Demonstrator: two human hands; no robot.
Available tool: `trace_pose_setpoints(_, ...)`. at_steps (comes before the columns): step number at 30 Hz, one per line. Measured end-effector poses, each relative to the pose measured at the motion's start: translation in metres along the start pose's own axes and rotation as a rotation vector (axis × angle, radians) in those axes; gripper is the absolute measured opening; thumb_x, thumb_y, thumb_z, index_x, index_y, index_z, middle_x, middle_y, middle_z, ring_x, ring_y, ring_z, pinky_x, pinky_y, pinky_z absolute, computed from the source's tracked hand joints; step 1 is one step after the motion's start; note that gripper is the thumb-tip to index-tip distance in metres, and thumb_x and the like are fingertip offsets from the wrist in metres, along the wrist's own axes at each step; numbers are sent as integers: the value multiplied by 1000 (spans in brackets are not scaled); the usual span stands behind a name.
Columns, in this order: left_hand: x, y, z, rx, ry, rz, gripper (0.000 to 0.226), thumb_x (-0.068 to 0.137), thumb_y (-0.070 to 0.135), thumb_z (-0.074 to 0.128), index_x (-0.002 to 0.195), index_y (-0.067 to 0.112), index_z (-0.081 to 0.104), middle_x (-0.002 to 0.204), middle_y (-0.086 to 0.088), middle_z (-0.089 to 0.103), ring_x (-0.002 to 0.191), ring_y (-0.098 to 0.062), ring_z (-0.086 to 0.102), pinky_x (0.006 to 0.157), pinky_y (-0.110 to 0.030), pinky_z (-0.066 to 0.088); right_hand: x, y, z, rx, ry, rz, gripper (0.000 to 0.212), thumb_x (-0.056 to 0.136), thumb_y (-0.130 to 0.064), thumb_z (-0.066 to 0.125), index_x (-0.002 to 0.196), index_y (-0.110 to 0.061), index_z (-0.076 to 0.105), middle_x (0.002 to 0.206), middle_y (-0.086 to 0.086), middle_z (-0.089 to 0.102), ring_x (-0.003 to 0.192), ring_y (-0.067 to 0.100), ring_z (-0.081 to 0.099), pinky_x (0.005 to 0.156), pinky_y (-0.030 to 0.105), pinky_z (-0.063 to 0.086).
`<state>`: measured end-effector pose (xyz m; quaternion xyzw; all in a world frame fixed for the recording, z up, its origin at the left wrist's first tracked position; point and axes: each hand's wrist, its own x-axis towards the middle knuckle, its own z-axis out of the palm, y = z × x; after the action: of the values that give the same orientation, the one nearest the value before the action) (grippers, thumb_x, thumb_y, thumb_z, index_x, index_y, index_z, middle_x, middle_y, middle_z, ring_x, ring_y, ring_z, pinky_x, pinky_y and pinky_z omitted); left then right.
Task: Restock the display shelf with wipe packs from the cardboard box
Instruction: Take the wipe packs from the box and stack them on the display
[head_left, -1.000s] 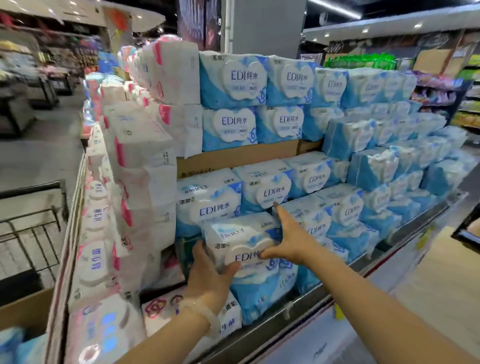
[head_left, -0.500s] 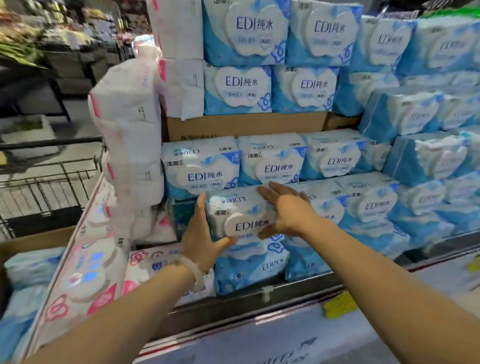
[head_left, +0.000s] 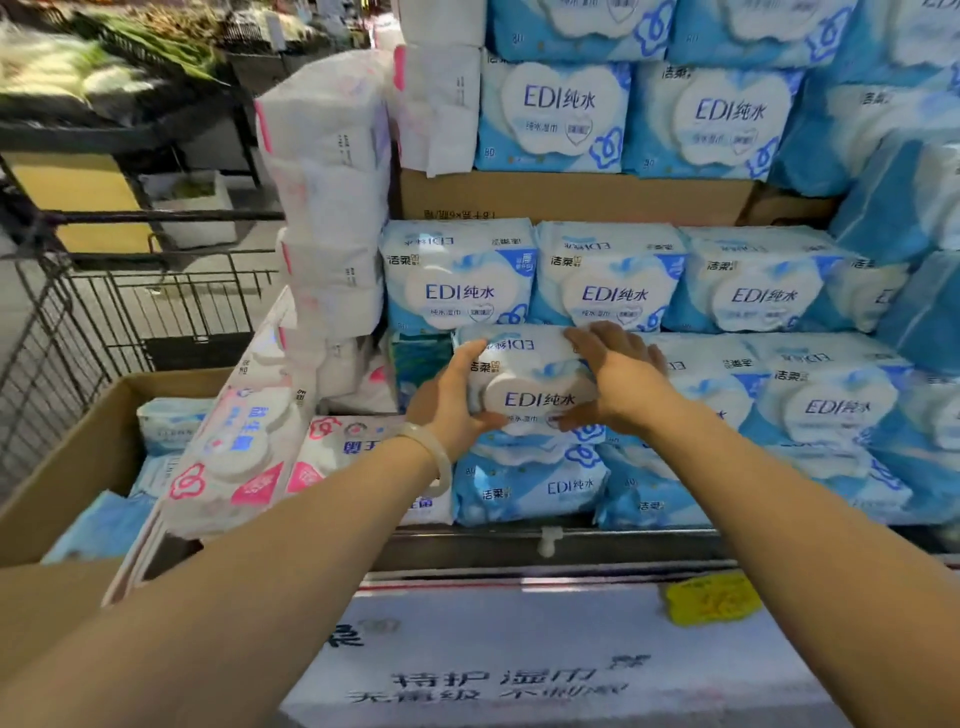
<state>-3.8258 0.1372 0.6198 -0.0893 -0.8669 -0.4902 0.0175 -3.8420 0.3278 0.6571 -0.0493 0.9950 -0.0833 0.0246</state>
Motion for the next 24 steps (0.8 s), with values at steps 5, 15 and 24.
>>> trace_pose_setpoints(5,-11,9,-16,353,-122,-73,108,80,27,75,151,32,-6,161,-7,-11,149,-27,-1,120,-43,16,-15,-27,-12,-187,-46,71,123,65,-57,78,153,-27,-3,160,11,-6,148,35,-3,118,58,3)
trace_pose_setpoints(15,-78,-57,-159,973,-174,-100,113,82,55,61,150,9,-16,158,-9,-22,147,-26,-18,119,-44,-3,-35,-222,34,-230,-78,-344,115,75,-49,73,153,-17,-6,161,6,-16,149,27,-13,122,48,1)
trace_pose_setpoints(24,-159,-202,-331,987,-121,-480,117,80,56,63,149,7,-17,158,-8,-22,147,-25,-18,120,-42,-4,-6,-427,114,-188,-233,-570,120,77,-53,70,152,-8,-12,160,9,-19,149,23,-15,121,42,-2)
